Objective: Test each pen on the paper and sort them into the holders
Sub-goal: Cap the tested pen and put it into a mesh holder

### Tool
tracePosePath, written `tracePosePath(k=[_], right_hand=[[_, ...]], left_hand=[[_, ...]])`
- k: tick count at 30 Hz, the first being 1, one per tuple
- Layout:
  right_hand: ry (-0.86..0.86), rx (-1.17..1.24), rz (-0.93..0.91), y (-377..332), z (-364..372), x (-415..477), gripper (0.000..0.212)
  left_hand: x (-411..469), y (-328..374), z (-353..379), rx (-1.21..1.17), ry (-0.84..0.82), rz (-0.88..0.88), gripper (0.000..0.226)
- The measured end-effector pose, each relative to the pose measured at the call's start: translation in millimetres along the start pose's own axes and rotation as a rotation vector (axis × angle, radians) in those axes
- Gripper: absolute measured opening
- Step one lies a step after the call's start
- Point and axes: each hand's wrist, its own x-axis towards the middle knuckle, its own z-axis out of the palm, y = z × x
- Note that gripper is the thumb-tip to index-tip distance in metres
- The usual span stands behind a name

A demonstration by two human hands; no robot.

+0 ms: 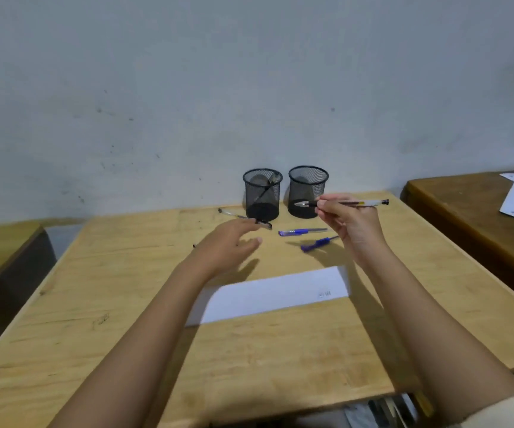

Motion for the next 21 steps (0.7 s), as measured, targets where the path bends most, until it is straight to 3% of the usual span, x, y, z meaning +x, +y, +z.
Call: tracePosePath(k=[3, 5, 8, 13, 18, 21], right_hand=[[-0.059, -0.029, 0.026, 4, 24, 12, 0.01], [-0.089, -0.028, 0.057, 12, 37, 18, 0.009], [-0.125, -0.035, 0.094, 25, 54, 26, 0.01], [-0.17, -0.011, 0.135, 41, 68, 28, 0.009], [-0.238, -0.054, 0.142, 49, 75, 22, 0.011], [-0.258, -0.067, 0.14, 48, 78, 20, 0.013]], left_hand=[[3, -46, -17, 0.048, 0.012, -0.2, 0.04], [0, -73, -19, 0.075, -0.035, -0.278, 0.025], [-5, -92, -17, 0.09, -0.074, -0.263, 0.018], [-4, -102, -15, -0.004, 0.034, -0.188, 0.017], [-3, -87, -16, -0.351, 0.277, -0.241, 0.009], [3, -75, -21, -0.418, 0.3, -0.162, 0.012]])
